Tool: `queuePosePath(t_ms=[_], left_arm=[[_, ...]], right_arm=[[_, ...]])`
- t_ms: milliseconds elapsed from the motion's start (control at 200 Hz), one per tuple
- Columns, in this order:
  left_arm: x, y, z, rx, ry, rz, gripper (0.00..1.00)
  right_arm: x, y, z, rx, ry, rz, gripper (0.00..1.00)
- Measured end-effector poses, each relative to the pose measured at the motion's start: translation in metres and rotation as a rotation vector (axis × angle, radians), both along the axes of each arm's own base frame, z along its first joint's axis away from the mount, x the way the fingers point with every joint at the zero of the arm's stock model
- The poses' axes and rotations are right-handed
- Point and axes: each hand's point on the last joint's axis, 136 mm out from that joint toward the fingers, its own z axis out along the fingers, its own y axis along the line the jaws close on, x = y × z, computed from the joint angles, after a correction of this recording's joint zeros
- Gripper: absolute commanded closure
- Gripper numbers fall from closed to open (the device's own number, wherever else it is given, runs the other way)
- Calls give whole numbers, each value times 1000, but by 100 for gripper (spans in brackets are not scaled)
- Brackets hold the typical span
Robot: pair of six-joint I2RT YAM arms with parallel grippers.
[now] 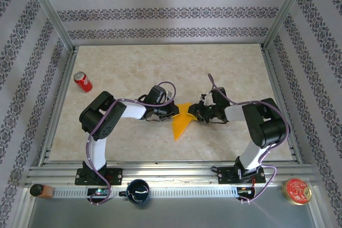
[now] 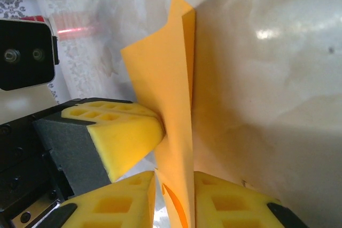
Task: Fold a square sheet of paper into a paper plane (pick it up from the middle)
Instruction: Fold the wing for the fifth time at the center of the table.
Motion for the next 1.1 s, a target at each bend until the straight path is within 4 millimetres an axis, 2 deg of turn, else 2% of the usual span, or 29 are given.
queuePosePath(t_ms=[170,330,400,460,550,719,789,869,1014,1099], left_arm=[[0,0,0,2,-8,-7,100],[0,0,0,1,-14,-15,98],[-1,0,1,3,-21,-20,92],[-1,1,3,13,-34,-24,80],[-2,10,13,44,-74,-11,72],[-4,17,50,101,-217,-28,71],[-12,11,62,152,-296,-78,71],[-27,0,66,221,-372,-156,70],[-63,-14,54,385,-482,-327,67],[-77,-19,48,467,-532,-407,64]], right_arm=[[4,3,4,-20,-22,64,82],[2,2,0,-42,-15,96,93],[0,2,-3,-46,-4,100,96],[0,2,-4,-47,2,96,99],[0,1,-4,-51,24,75,100],[5,-1,1,-81,39,-27,100],[8,-1,6,-85,38,-71,100],[12,-2,10,-83,37,-121,100],[15,0,11,-71,55,-183,100],[15,1,10,-61,69,-210,100]])
